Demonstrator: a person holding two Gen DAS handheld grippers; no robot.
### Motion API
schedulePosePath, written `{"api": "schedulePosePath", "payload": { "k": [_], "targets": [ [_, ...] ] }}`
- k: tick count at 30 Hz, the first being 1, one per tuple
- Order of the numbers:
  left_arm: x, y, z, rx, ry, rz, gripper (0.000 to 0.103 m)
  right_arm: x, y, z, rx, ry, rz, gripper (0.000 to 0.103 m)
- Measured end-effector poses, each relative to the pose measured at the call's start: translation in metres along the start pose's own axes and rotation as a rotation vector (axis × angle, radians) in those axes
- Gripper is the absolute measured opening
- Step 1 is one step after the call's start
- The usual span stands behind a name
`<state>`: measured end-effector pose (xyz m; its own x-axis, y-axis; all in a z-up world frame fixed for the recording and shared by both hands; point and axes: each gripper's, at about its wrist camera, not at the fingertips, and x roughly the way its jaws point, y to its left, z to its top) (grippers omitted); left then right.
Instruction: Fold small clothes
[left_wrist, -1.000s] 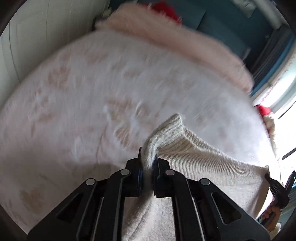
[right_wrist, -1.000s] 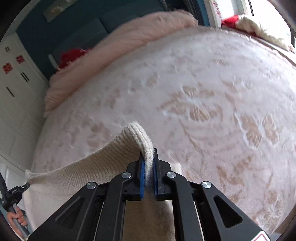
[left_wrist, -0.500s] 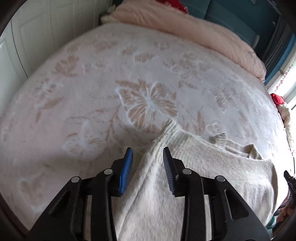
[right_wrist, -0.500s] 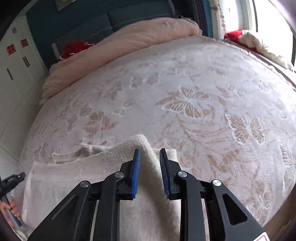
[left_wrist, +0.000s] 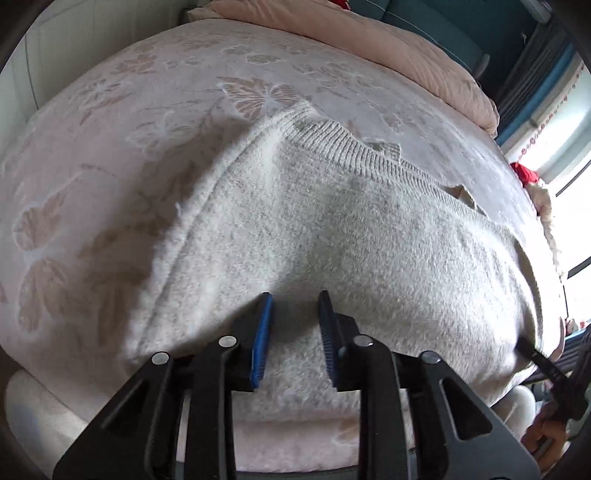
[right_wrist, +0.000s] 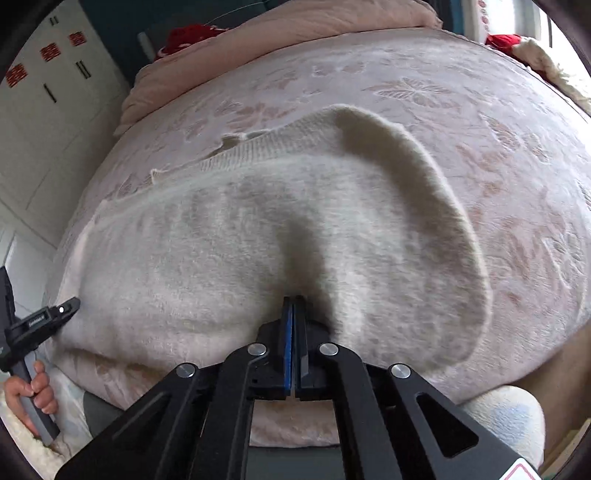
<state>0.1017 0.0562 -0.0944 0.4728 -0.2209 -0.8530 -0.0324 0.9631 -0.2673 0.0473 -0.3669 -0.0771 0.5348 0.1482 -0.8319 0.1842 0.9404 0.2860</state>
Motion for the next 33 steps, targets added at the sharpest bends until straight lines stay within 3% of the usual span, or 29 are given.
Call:
{"api": "schedulePosePath", "payload": {
  "k": [1,3,5,6,7,9,11,12,13,15,20,22,24,26,27,28,31,33],
  "targets": [
    [0.000,-0.003,-0.001,0.016,0.005,0.013,0.024,-0.005,0.004,0.001,-0.005,-0.007,0.006,0.007],
    [0.001,-0.011,-0.003,0.032,0.004,0.045,0.024,-0.009,0.021,-0.002,-0.077,-0.012,0.010,0.011],
    [0.004,-0.017,-0.004,0.050,-0.004,0.077,0.025,0.008,0.034,-0.011,-0.191,0.020,-0.069,0.009],
    [0.002,-0.019,-0.008,0.055,-0.006,0.086,0.025,0.020,0.030,-0.018,-0.208,0.048,-0.121,0.000],
    [0.001,-0.018,-0.008,0.052,-0.004,0.082,0.025,0.027,0.019,-0.022,-0.178,0.077,-0.111,0.000],
    [-0.009,-0.012,-0.007,0.035,0.011,0.065,0.025,0.006,-0.002,-0.017,-0.046,0.045,-0.037,0.000],
    [-0.030,0.000,-0.009,-0.005,-0.017,0.037,0.030,-0.021,-0.019,-0.008,0.008,-0.030,-0.064,0.011],
    [-0.040,0.007,-0.012,-0.025,-0.040,0.027,0.041,-0.032,-0.030,-0.003,0.031,-0.059,-0.087,0.021],
    [-0.048,0.014,-0.014,-0.058,-0.064,0.023,0.054,-0.040,-0.042,0.000,0.058,-0.075,-0.105,0.038],
    [-0.059,0.031,-0.021,-0.145,-0.106,-0.001,0.063,-0.042,-0.070,0.006,0.135,-0.062,-0.129,0.050],
    [-0.049,0.066,-0.026,-0.358,-0.069,-0.038,0.073,-0.011,-0.097,-0.006,0.287,0.080,0.006,0.054],
    [-0.036,0.077,-0.027,-0.459,-0.033,-0.088,0.079,-0.001,-0.091,-0.013,0.314,0.098,0.065,0.060],
    [-0.023,0.082,-0.027,-0.542,0.010,-0.114,0.079,0.008,-0.086,-0.011,0.346,0.092,0.064,0.062],
    [-0.017,0.085,-0.023,-0.601,0.014,-0.115,0.056,0.003,-0.080,0.000,0.340,0.053,0.066,0.033],
    [-0.021,0.084,-0.016,-0.586,-0.002,-0.118,0.024,-0.002,-0.075,0.009,0.332,0.036,0.092,0.023],
    [-0.027,0.082,-0.012,-0.571,-0.012,-0.113,0.016,-0.014,-0.066,0.014,0.323,0.002,0.105,0.020],
    [-0.062,0.076,-0.001,-0.531,-0.063,-0.118,0.013,-0.061,-0.047,0.034,0.254,-0.105,0.118,0.016],
    [-0.085,0.073,0.000,-0.505,-0.068,-0.122,0.013,-0.086,-0.044,0.037,0.222,-0.131,0.124,0.015]
  ]
}}
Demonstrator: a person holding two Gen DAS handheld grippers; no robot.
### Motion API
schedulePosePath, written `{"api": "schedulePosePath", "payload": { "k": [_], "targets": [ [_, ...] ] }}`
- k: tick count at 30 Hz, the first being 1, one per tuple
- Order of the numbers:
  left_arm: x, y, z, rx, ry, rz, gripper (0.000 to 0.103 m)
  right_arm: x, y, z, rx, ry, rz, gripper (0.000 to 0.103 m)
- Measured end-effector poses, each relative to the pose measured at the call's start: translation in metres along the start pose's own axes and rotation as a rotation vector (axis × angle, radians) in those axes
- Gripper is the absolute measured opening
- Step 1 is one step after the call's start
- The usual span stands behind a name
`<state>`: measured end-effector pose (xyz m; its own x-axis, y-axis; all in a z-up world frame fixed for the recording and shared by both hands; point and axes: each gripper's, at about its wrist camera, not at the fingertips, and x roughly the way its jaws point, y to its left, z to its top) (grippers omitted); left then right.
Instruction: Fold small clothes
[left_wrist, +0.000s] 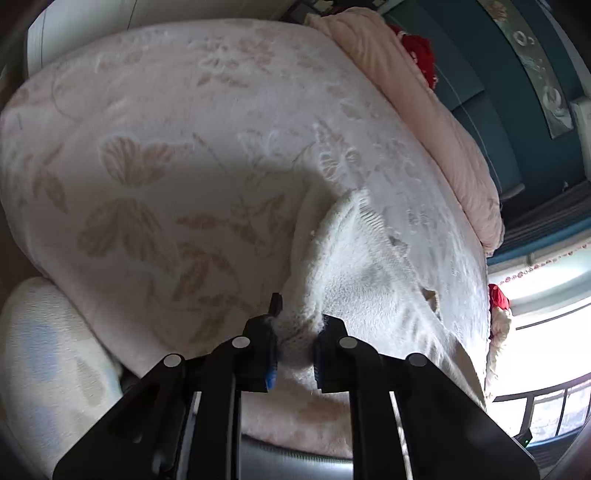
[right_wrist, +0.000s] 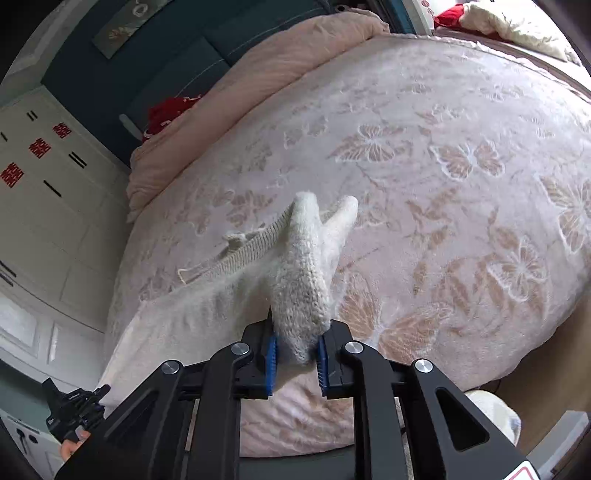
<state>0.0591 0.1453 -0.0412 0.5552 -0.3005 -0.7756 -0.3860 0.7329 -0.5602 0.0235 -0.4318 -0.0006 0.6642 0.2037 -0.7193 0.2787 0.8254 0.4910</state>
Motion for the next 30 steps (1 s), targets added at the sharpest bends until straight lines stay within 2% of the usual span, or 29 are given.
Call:
{"api": "schedulePosePath", "payload": {
  "k": [3,4,7,9,10,12,14,15,16,20,23,24,25,26,27,28,30],
  "targets": [
    [-0.017,0.004,-0.007,0.036,0.005,0.052,0.013,-0.009,-0.010,-0.013,-0.049,0.040,-0.069,0.015],
    [-0.014,0.010,-0.014,0.063,0.025,0.098,0.013,-0.004,-0.017,-0.022,-0.060,0.071,-0.103,0.015],
    [0.024,0.033,-0.033,0.083,0.137,0.168,0.016,0.036,-0.053,-0.063,-0.033,0.228,-0.189,0.019],
    [0.031,0.041,-0.041,0.076,0.124,0.190,0.023,0.038,-0.055,-0.073,-0.028,0.226,-0.213,0.022],
    [0.022,0.037,-0.041,0.090,0.081,0.191,0.025,0.032,-0.051,-0.070,-0.034,0.202,-0.206,0.026],
    [0.006,0.021,-0.034,0.141,0.029,0.191,0.029,0.013,-0.032,-0.056,-0.124,0.116,-0.255,0.031],
    [-0.012,-0.004,-0.020,0.219,-0.071,0.189,0.049,0.000,-0.015,-0.035,-0.221,0.023,-0.306,0.050],
    [-0.016,-0.014,-0.014,0.249,-0.111,0.186,0.066,0.000,-0.009,-0.024,-0.242,-0.005,-0.302,0.060],
    [-0.016,-0.026,-0.005,0.277,-0.140,0.172,0.075,0.006,-0.003,-0.010,-0.251,-0.014,-0.277,0.060],
    [0.033,-0.059,0.026,0.335,-0.073,0.112,0.078,0.063,0.012,0.031,-0.241,0.045,-0.192,0.061],
    [0.083,-0.064,0.033,0.342,0.005,0.127,0.078,0.111,0.017,0.037,-0.249,0.118,-0.227,0.062],
    [0.096,-0.063,0.032,0.342,0.024,0.158,0.078,0.126,0.017,0.034,-0.242,0.142,-0.241,0.062],
    [0.105,-0.062,0.030,0.347,0.030,0.168,0.068,0.138,0.016,0.032,-0.232,0.160,-0.244,0.055],
    [0.112,-0.061,0.027,0.359,0.029,0.183,0.057,0.147,0.014,0.028,-0.224,0.178,-0.235,0.039],
    [0.115,-0.061,0.024,0.375,0.031,0.200,0.028,0.150,0.014,0.024,-0.220,0.196,-0.222,0.008],
    [0.114,-0.061,0.023,0.389,0.035,0.209,0.011,0.144,0.017,0.022,-0.210,0.176,-0.208,0.008],
    [0.095,-0.061,0.025,0.389,-0.005,0.163,0.011,0.113,0.022,0.025,-0.201,0.082,-0.141,0.007]
  ]
}}
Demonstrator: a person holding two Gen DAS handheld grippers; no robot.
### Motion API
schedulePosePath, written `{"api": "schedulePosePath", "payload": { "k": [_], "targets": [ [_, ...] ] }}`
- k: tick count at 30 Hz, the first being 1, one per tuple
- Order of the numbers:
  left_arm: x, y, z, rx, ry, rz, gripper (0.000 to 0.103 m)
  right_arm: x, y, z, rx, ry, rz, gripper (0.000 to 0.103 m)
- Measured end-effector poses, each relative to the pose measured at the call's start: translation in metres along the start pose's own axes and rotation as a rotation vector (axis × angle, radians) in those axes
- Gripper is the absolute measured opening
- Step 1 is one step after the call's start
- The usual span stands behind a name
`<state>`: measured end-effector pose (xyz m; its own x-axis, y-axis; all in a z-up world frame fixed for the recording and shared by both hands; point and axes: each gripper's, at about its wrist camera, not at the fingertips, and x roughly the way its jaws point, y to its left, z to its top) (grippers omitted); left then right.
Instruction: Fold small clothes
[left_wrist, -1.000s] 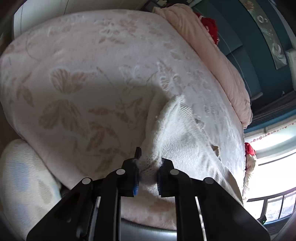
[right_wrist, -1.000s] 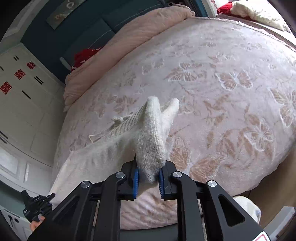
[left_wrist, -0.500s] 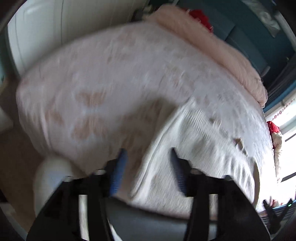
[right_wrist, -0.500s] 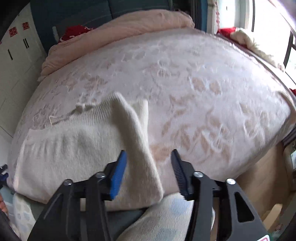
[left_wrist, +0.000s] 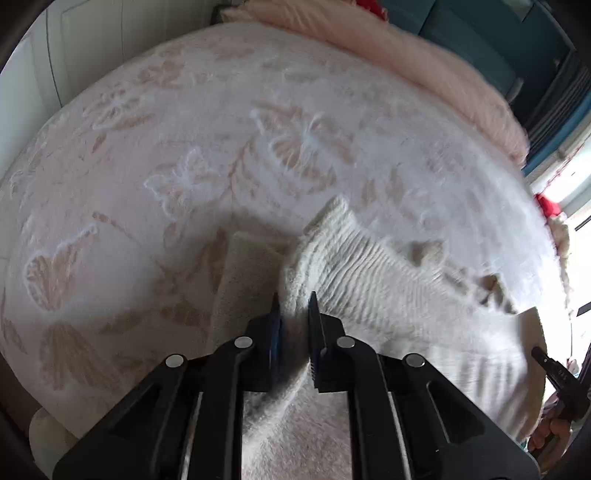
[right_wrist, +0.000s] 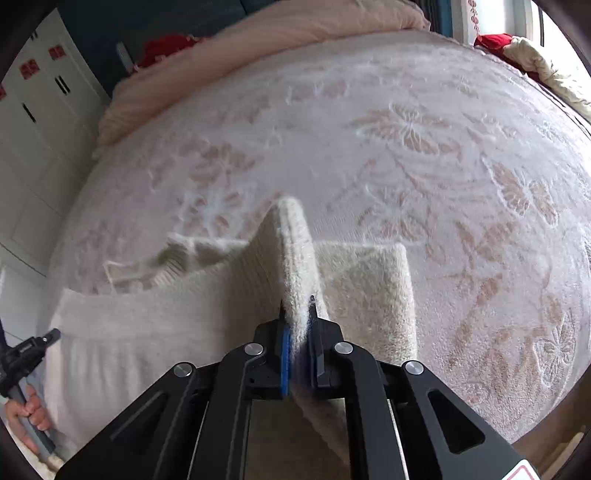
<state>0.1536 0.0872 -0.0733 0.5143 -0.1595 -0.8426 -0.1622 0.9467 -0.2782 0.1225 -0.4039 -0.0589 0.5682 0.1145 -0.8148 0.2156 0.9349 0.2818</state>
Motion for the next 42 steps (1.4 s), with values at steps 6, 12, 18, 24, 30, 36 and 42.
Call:
{"api": "schedulePosePath", "payload": {
  "k": [6,12,18,24,30,36,42],
  "targets": [
    [0.011,0.003,0.023,0.039,-0.016,0.075,0.012,0.014,-0.036,0.015,0.100,0.007,-0.033,0.008],
    [0.012,-0.009,0.014,0.086,-0.045,0.118,0.020,0.016,-0.039,0.013,0.135,0.025,-0.039,0.019],
    [-0.018,-0.044,0.015,0.074,-0.095,-0.017,0.035,-0.003,0.029,0.002,0.007,0.015,0.096,0.017],
    [0.063,-0.074,-0.009,0.159,0.038,0.084,0.035,0.087,0.091,-0.017,-0.194,0.146,-0.008,0.014],
    [0.031,-0.066,-0.002,0.106,0.031,0.008,0.035,0.034,0.133,-0.010,-0.197,0.112,0.165,0.017],
    [-0.031,-0.014,-0.024,-0.041,-0.005,-0.090,0.048,0.074,0.179,-0.045,-0.364,0.204,0.064,0.017],
    [-0.081,0.062,-0.066,-0.268,-0.021,-0.118,0.070,0.033,0.204,-0.036,-0.339,0.165,0.207,0.015]
  ]
}}
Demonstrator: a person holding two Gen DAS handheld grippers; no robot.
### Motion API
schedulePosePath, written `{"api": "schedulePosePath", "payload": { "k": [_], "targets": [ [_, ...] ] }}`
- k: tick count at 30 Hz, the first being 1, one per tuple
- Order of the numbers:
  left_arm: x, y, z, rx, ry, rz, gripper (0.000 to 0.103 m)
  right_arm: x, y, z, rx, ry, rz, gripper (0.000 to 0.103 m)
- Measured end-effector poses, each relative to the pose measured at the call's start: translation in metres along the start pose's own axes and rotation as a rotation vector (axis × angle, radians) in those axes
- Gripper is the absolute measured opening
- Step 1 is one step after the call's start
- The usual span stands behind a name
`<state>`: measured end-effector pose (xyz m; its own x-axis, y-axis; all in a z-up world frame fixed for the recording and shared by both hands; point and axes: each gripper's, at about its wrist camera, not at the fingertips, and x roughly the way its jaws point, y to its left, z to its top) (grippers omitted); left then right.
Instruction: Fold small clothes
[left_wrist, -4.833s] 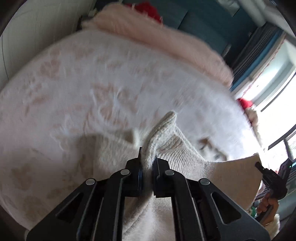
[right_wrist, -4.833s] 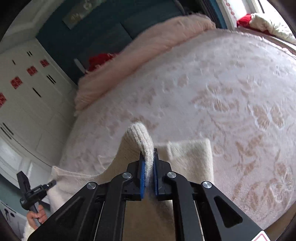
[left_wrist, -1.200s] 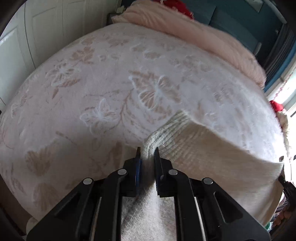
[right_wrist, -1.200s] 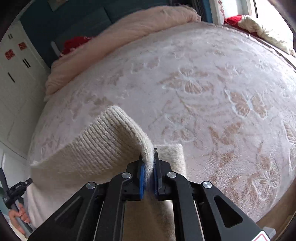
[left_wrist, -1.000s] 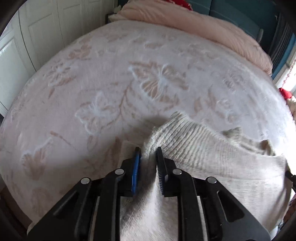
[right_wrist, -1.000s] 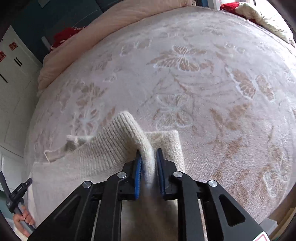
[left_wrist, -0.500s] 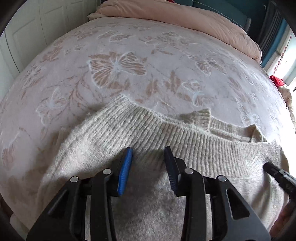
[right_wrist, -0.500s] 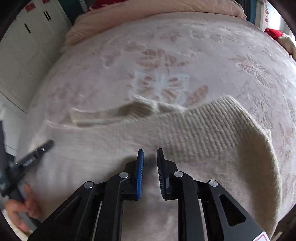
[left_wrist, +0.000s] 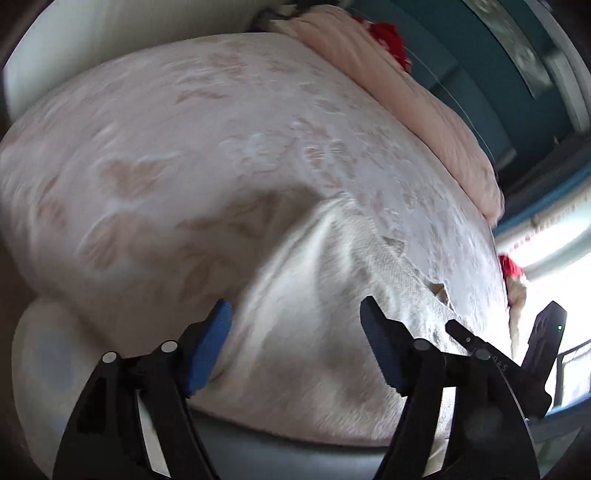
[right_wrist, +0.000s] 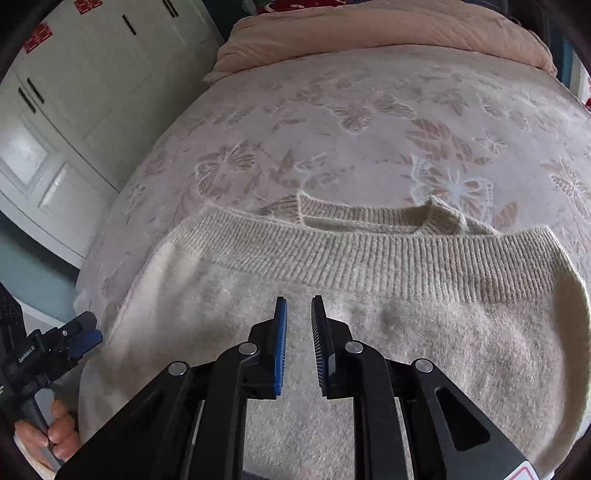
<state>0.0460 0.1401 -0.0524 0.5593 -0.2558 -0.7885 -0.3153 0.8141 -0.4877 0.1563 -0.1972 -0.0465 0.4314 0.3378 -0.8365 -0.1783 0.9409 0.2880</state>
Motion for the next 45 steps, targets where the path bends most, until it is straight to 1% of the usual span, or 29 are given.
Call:
{"api": "schedulePosePath", "payload": {
  "k": [2,4,5,6,7,10,12,13,14,15,16,17,18,19,21,22,24,27,29,32,35,37,38,39,41,42,43,44,45],
  "targets": [
    [0.001,0.013,-0.007,-0.028,0.008,0.024,0.070,0.018,0.006,-0.003,-0.024,0.038,-0.037,0.015],
    [0.008,0.020,-0.015,-0.073,0.027,0.051,0.070,0.037,0.006,-0.014,-0.007,0.093,-0.066,0.015],
    [0.013,0.022,-0.018,-0.096,0.035,0.048,0.070,0.047,0.005,-0.020,-0.002,0.110,-0.072,0.015],
    [0.019,0.022,-0.021,-0.120,0.041,0.036,0.074,0.051,0.003,-0.022,0.002,0.090,-0.071,0.014],
    [0.024,0.023,-0.023,-0.138,0.047,0.036,0.081,0.051,0.003,-0.022,0.004,0.079,-0.074,0.014],
    [0.050,0.028,-0.029,-0.205,0.106,0.026,0.082,0.053,0.006,-0.021,-0.015,0.090,-0.097,0.014],
    [0.056,0.024,-0.029,-0.205,0.094,0.052,0.082,0.053,0.009,-0.023,-0.032,0.091,-0.103,0.014],
    [0.056,0.019,-0.027,-0.186,0.088,0.061,0.077,0.052,0.009,-0.023,-0.029,0.090,-0.099,0.014],
    [0.055,0.014,-0.026,-0.164,0.081,0.069,0.068,0.049,0.006,-0.022,-0.013,0.089,-0.085,0.013],
    [0.053,0.010,-0.024,-0.142,0.074,0.075,0.044,0.040,0.003,-0.021,0.016,0.079,-0.067,0.013],
    [0.051,0.008,-0.021,-0.129,0.078,0.044,0.035,0.028,0.000,-0.022,0.049,0.059,-0.050,0.013],
    [0.048,0.008,-0.018,-0.131,0.088,0.026,0.032,0.015,-0.005,-0.023,0.073,0.032,-0.038,0.013],
    [0.041,0.007,-0.015,-0.135,0.082,0.002,0.026,0.007,-0.010,-0.024,0.087,0.019,-0.040,0.013],
    [0.036,0.005,-0.014,-0.127,0.073,-0.014,0.024,0.003,-0.015,-0.027,0.099,0.022,-0.053,0.013],
    [0.024,-0.006,-0.011,-0.101,0.054,-0.044,0.021,0.013,-0.025,-0.033,0.097,0.081,-0.100,0.013],
    [0.019,-0.013,-0.010,-0.092,0.051,-0.068,0.020,0.023,-0.029,-0.038,0.092,0.114,-0.111,0.009],
    [0.007,-0.038,-0.009,-0.052,0.044,-0.117,0.019,0.031,-0.036,-0.044,0.099,0.078,-0.087,0.008],
    [-0.020,-0.107,-0.013,0.134,-0.006,-0.176,0.019,0.033,-0.035,-0.043,0.096,0.066,-0.092,0.008],
    [-0.030,-0.147,-0.020,0.233,-0.016,-0.209,0.019,0.030,-0.038,-0.041,0.096,0.068,-0.070,0.008],
    [-0.033,-0.203,-0.038,0.363,-0.005,-0.248,0.019,0.000,-0.056,-0.043,0.173,0.021,0.010,0.009],
    [-0.017,-0.247,-0.065,0.470,0.035,-0.261,0.019,-0.044,-0.084,-0.055,0.222,-0.061,0.026,0.013],
    [0.002,-0.265,-0.084,0.542,0.063,-0.241,0.020,-0.067,-0.107,-0.067,0.250,-0.088,0.006,0.013],
    [0.016,-0.270,-0.096,0.565,0.083,-0.213,0.021,-0.077,-0.121,-0.075,0.269,-0.090,-0.009,0.014],
    [0.035,-0.274,-0.111,0.594,0.117,-0.189,0.025,-0.084,-0.134,-0.082,0.286,-0.086,-0.025,0.015],
    [0.053,-0.272,-0.131,0.622,0.161,-0.169,0.029,-0.097,-0.156,-0.098,0.326,-0.083,-0.055,0.018],
    [0.054,-0.266,-0.141,0.637,0.167,-0.163,0.038,-0.104,-0.165,-0.105,0.348,-0.081,-0.061,0.021],
    [0.051,-0.261,-0.148,0.653,0.163,-0.170,0.052,-0.111,-0.172,-0.110,0.366,-0.086,-0.054,0.027],
    [0.044,-0.254,-0.154,0.674,0.143,-0.173,0.063,-0.117,-0.176,-0.113,0.381,-0.095,-0.038,0.031],
    [0.034,-0.245,-0.158,0.694,0.105,-0.167,0.078,-0.122,-0.179,-0.115,0.395,-0.106,-0.012,0.042]
  ]
}}
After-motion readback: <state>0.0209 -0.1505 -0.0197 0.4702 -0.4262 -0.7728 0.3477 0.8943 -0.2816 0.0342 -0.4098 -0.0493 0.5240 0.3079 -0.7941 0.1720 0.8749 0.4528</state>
